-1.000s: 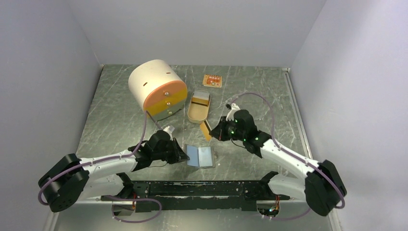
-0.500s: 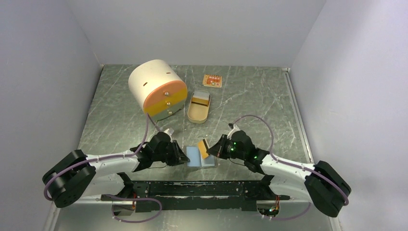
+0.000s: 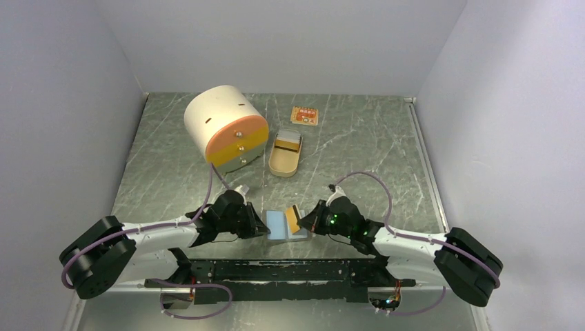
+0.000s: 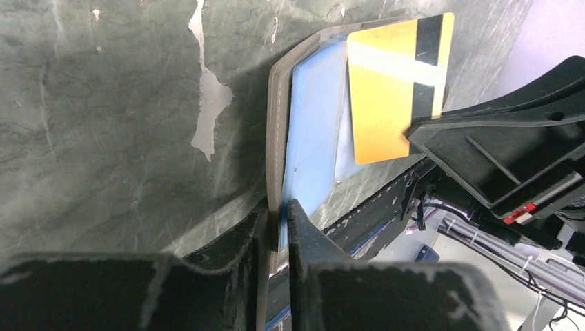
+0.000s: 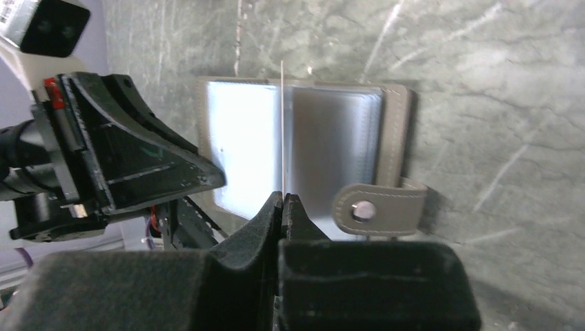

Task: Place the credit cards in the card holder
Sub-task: Insert the credit card into the card holder.

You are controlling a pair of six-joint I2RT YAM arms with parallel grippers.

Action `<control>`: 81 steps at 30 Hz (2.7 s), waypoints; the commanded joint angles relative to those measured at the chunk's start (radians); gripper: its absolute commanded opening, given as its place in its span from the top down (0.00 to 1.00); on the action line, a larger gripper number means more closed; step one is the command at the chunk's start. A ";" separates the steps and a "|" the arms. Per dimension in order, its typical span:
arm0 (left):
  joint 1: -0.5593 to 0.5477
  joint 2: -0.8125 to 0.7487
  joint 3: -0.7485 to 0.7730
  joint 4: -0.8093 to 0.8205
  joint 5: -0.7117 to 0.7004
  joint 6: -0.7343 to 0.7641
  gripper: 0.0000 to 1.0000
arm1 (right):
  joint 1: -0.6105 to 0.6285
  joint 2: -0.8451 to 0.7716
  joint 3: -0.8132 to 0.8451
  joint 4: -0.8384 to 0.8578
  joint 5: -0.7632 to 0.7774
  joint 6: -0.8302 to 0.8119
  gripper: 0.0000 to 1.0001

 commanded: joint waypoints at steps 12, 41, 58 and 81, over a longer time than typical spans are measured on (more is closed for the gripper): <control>0.008 0.016 -0.005 -0.015 -0.004 0.027 0.83 | 0.007 0.038 -0.100 0.207 -0.032 0.022 1.00; 0.007 0.018 -0.014 -0.007 -0.005 0.017 0.76 | 0.011 0.075 -0.143 0.323 -0.045 0.035 1.00; 0.007 0.014 -0.014 -0.012 -0.012 0.019 0.76 | 0.014 0.065 -0.159 0.339 -0.046 0.040 1.00; 0.007 0.032 -0.013 0.001 -0.001 0.024 0.77 | 0.016 0.359 -0.135 0.612 -0.114 0.100 0.99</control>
